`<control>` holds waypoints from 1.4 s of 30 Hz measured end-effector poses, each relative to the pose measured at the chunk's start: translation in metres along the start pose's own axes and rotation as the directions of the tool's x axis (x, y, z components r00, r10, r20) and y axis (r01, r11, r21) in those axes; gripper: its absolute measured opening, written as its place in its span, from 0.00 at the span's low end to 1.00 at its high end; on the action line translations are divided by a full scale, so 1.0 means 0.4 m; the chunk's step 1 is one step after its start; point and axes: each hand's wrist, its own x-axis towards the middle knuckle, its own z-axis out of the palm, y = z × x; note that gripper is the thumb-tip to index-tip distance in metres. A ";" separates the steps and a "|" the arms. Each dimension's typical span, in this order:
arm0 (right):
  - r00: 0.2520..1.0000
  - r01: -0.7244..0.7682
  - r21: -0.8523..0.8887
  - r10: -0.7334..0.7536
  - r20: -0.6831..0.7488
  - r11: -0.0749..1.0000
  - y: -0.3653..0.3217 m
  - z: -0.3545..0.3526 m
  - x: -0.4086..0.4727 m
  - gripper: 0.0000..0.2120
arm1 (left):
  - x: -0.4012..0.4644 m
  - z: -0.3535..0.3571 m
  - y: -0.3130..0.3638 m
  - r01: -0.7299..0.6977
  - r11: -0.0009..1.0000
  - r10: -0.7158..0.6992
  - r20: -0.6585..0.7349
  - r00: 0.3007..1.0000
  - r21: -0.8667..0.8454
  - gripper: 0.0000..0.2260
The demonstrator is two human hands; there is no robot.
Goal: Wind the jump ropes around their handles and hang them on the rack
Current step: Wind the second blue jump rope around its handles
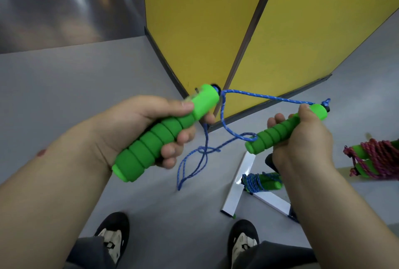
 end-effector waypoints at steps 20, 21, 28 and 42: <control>0.706 -0.116 -0.292 0.286 0.648 0.949 0.087 0.030 -0.141 0.19 | 0.090 0.072 -0.100 -0.166 0.809 0.386 -0.296 0.874 0.564 0.24; 0.703 -0.116 -0.274 0.274 0.656 0.955 0.089 0.030 -0.144 0.20 | 0.090 0.073 -0.100 -0.159 0.797 0.388 -0.293 0.874 0.583 0.25; 0.693 -0.087 -0.233 0.227 0.684 0.969 0.086 0.034 -0.156 0.19 | 0.096 0.075 -0.111 -0.150 0.761 0.422 -0.305 0.854 0.632 0.31; 0.754 0.119 -0.298 0.109 0.648 0.947 0.079 0.030 -0.131 0.23 | 0.096 0.078 -0.113 -0.177 0.773 0.431 -0.298 0.852 0.610 0.31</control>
